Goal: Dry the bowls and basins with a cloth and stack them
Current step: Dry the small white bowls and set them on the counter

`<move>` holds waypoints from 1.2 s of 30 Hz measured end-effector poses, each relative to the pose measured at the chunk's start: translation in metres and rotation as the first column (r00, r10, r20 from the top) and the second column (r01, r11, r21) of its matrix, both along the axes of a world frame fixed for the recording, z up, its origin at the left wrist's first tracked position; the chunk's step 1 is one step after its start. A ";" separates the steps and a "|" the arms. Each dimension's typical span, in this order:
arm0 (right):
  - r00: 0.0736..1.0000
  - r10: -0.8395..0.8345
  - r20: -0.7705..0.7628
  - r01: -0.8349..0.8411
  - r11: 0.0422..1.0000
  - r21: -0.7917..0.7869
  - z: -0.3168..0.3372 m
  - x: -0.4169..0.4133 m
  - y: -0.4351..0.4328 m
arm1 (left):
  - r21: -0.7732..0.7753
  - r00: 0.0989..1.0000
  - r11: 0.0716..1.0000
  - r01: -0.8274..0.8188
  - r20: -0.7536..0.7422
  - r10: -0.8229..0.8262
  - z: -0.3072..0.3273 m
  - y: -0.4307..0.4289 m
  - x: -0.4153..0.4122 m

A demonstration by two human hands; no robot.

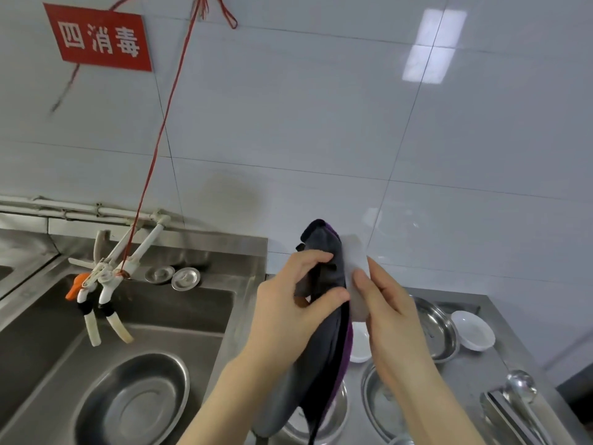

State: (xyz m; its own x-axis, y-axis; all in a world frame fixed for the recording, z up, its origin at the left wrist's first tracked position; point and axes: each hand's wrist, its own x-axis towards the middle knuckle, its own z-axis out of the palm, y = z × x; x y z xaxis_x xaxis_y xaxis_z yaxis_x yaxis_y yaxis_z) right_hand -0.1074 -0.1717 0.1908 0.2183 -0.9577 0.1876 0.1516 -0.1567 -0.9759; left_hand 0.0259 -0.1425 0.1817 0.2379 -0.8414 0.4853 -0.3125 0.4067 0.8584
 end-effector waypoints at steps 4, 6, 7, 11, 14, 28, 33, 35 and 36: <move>0.996 -0.012 0.085 0.005 0.997 0.077 0.003 0.001 -0.002 | 0.009 0.990 0.996 0.094 0.103 -0.095 -0.003 -0.003 0.003; 0.999 -0.007 0.037 0.005 0.998 0.060 0.001 0.003 0.003 | -0.059 0.955 0.998 0.023 0.296 -0.005 -0.006 -0.012 0.007; 1.000 0.009 0.017 -0.010 0.998 0.059 0.000 0.004 0.007 | -0.095 0.939 0.995 -0.021 0.341 0.052 -0.008 -0.017 0.010; 0.996 0.083 -0.023 -0.080 0.993 0.090 -0.003 0.005 0.023 | -0.054 0.956 0.989 -0.138 0.253 0.147 -0.006 -0.026 0.013; 0.997 0.077 0.002 -0.076 0.992 0.104 0.001 0.006 0.022 | -0.075 0.985 0.996 -0.054 0.158 0.066 -0.012 -0.023 0.006; 0.975 0.161 0.156 -0.182 0.974 0.132 0.003 -0.004 0.019 | 0.042 0.978 0.997 0.067 -0.201 -0.057 -0.018 -0.022 -0.001; 0.914 0.065 0.400 -0.174 0.955 0.241 0.010 0.001 0.008 | -0.231 0.932 0.968 -0.098 0.319 0.171 -0.033 -0.005 -0.029; 0.909 0.014 0.417 -0.145 0.947 0.286 0.005 0.003 0.008 | -0.320 0.824 0.939 -0.127 0.493 0.280 -0.038 -0.012 -0.034; 0.905 0.005 0.425 -0.146 0.943 0.300 0.002 0.002 0.007 | -0.317 0.809 0.935 -0.156 0.503 0.305 -0.037 -0.016 -0.034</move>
State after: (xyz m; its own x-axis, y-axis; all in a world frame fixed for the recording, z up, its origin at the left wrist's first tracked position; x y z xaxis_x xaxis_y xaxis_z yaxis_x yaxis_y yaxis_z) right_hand -0.1058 -0.1644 0.1931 0.2628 -0.9643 -0.0341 0.5493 0.1786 -0.8163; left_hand -0.0078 -0.1588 0.1449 0.0483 -0.6280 0.7767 -0.8031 0.4379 0.4040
